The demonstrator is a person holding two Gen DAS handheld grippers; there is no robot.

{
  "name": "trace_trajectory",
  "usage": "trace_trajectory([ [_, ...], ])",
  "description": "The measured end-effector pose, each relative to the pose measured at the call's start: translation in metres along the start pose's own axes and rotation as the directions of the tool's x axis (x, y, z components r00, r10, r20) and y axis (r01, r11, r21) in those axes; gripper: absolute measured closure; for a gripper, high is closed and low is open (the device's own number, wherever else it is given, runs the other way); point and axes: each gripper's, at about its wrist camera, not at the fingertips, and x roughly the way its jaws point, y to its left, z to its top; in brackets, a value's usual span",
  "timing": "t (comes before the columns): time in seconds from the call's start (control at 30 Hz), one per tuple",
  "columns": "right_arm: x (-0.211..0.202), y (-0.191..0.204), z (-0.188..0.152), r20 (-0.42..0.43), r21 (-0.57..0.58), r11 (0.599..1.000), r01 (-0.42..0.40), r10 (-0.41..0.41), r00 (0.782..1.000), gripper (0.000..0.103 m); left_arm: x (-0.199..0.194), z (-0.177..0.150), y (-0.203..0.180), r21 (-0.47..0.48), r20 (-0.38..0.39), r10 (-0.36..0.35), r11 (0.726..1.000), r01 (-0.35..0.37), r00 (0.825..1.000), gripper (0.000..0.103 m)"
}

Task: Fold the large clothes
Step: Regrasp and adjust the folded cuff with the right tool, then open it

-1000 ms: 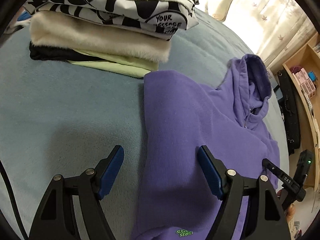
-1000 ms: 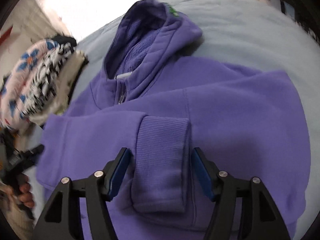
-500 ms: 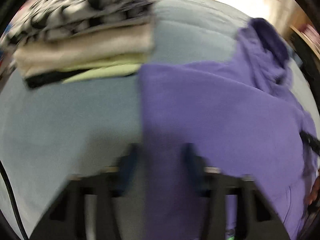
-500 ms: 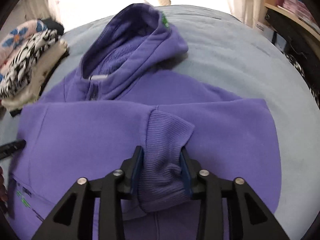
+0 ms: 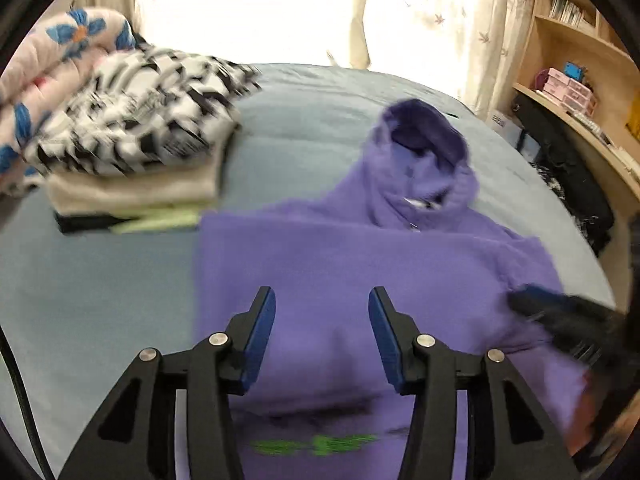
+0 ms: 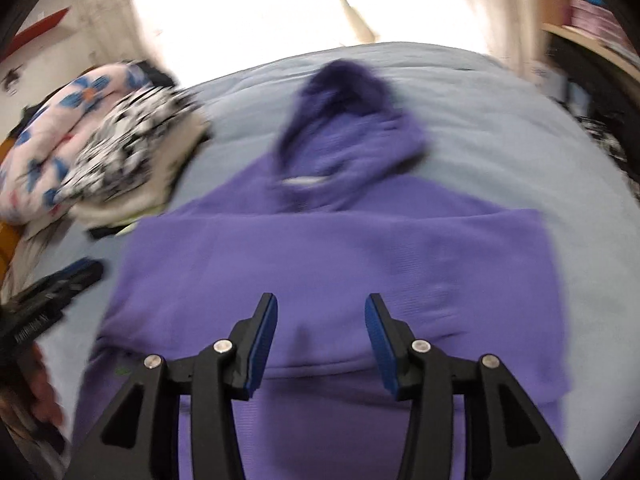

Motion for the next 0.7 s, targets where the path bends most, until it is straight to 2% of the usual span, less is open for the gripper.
trace_trajectory([
  [0.1,0.025,0.026,-0.01,-0.037,-0.057,0.998,0.001,-0.003,0.999,0.057,0.031,-0.01,0.002,-0.08,-0.122,-0.037,0.996,0.027,0.992,0.056],
  [0.13,0.031,0.025,-0.012,-0.051,-0.061,0.998,0.007,-0.01,0.999,0.057,0.04,-0.015,0.005,-0.073,-0.137,-0.003,0.997,-0.007,0.991,0.056],
  [0.17,0.036,0.024,-0.014,-0.068,-0.063,0.998,0.025,-0.029,0.997,0.057,0.049,-0.02,0.008,-0.043,-0.143,0.081,0.995,-0.088,0.986,0.056],
  [0.23,0.04,0.008,-0.018,-0.072,-0.061,0.993,0.096,-0.101,0.992,0.059,0.056,-0.031,0.014,0.016,-0.127,0.193,0.981,-0.192,0.973,0.056],
  [0.27,0.038,-0.004,-0.018,-0.061,-0.053,0.99,0.129,-0.132,0.989,0.06,0.056,-0.035,0.022,0.035,-0.1,0.2,0.98,-0.198,0.975,0.056],
  [0.3,0.033,-0.021,-0.019,-0.05,-0.033,0.981,0.189,-0.191,0.98,0.06,0.054,-0.037,0.028,0.035,-0.08,0.182,0.983,-0.18,0.98,0.058],
  [0.33,0.028,-0.038,-0.019,-0.049,-0.005,0.981,0.193,-0.193,0.98,0.068,0.049,-0.04,0.036,0.033,-0.069,0.165,0.986,-0.163,0.984,0.061],
  [0.37,0.025,-0.055,-0.02,-0.062,0.039,0.989,0.141,-0.139,0.988,0.087,0.047,-0.041,0.041,0.036,-0.067,0.152,0.988,-0.15,0.986,0.064],
  [0.4,0.022,-0.067,-0.021,-0.068,0.067,0.992,0.11,-0.106,0.992,0.098,0.046,-0.042,0.044,0.041,-0.065,0.138,0.99,-0.136,0.988,0.064],
  [0.43,0.02,-0.075,-0.021,-0.074,0.09,0.992,0.093,-0.086,0.994,0.103,0.045,-0.042,0.045,0.041,-0.061,0.133,0.991,-0.13,0.989,0.064],
  [0.5,0.017,-0.079,-0.021,-0.078,0.108,0.991,0.077,-0.069,0.995,0.103,0.047,-0.042,0.044,0.046,-0.057,0.138,0.99,-0.135,0.989,0.065],
  [0.7,0.018,-0.062,-0.024,-0.08,0.068,0.991,0.116,-0.11,0.991,0.1,0.044,-0.045,0.043,0.058,-0.058,0.144,0.988,-0.141,0.988,0.064],
])
